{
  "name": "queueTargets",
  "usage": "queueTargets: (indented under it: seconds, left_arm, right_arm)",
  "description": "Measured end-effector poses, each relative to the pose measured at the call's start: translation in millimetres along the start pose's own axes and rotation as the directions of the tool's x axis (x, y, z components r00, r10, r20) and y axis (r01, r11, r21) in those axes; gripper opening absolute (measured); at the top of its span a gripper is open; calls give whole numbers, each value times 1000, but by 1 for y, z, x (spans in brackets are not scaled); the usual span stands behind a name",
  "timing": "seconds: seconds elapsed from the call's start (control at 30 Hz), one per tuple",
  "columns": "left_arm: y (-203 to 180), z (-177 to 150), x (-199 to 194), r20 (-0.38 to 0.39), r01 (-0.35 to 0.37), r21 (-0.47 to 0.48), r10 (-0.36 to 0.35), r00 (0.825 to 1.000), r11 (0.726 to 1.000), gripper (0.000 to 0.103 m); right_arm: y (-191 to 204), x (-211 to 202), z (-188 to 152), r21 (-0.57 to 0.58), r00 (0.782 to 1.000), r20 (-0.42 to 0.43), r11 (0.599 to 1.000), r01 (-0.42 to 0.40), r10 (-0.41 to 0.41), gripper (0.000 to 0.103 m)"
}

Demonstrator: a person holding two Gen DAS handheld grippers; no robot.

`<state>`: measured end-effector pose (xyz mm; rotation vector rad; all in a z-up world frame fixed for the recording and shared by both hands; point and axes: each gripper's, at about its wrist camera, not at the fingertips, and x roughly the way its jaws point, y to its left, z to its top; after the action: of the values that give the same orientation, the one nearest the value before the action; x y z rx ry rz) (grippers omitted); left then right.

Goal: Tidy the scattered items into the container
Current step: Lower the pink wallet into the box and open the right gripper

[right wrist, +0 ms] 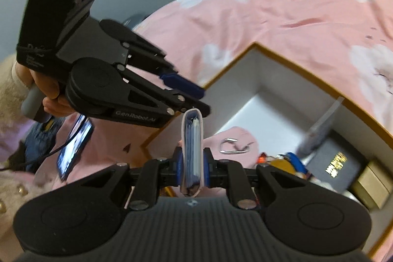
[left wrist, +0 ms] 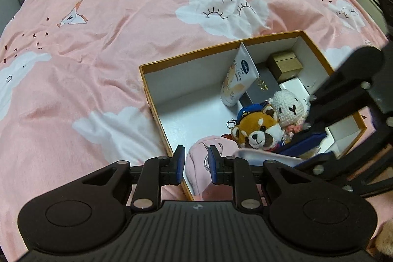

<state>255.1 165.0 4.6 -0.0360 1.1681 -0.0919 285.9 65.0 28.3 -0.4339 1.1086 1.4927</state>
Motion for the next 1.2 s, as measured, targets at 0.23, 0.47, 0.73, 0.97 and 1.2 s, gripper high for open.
queueTargets:
  seconds: [0.23, 0.47, 0.73, 0.97, 1.2]
  left_arm:
    - [10, -6, -8, 47, -28, -17, 29, 998, 999, 24]
    - [22, -8, -5, 43, -22, -52, 24, 999, 998, 24]
    - [25, -8, -2, 40, -18, -60, 20, 999, 998, 24]
    - [29, -9, 2, 27, -9, -76, 11, 1000, 997, 24]
    - [33, -10, 5, 22, 6, -88, -4, 1000, 996, 24]
  right_arm:
    - [-8, 29, 23, -80, 985, -163, 994, -68, 54, 18]
    - [-10, 51, 32, -175, 977, -200, 984, 36, -71, 27]
    - [-11, 74, 32, -295, 963, -182, 945, 140, -199, 43]
    - [-13, 95, 34, -391, 944, -183, 901, 186, -274, 52]
    - [-12, 109, 36, -421, 947, -206, 896, 143, -247, 51]
